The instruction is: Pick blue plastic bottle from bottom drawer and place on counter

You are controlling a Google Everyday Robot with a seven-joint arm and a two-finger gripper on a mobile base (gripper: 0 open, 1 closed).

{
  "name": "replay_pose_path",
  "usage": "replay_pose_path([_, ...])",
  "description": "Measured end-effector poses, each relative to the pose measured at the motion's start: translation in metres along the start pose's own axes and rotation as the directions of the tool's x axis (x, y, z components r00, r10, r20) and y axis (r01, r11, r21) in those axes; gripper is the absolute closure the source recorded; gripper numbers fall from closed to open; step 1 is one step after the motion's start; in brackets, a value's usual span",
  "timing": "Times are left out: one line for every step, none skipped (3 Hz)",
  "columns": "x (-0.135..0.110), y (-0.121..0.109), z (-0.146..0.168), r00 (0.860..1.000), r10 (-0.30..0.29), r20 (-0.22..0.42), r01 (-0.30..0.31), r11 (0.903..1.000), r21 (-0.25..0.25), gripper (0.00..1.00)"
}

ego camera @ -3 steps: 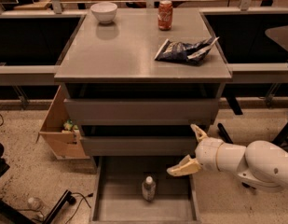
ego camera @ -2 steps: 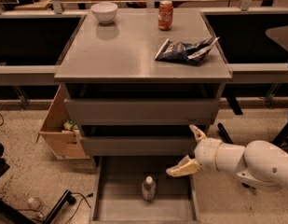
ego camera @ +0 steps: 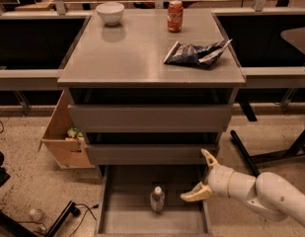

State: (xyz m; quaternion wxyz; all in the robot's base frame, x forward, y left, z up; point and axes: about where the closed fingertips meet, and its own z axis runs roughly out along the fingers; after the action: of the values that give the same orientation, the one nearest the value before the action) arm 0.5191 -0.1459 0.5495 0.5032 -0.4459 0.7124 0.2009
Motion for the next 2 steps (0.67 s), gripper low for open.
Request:
replay_pose_path([0.065, -0.004, 0.022, 0.998, -0.051, 0.032, 0.052, 0.9983, -0.027, 0.0])
replay_pose_path([0.109, -0.019, 0.049, 0.996, -0.087, 0.034, 0.089, 0.9939, -0.065, 0.0])
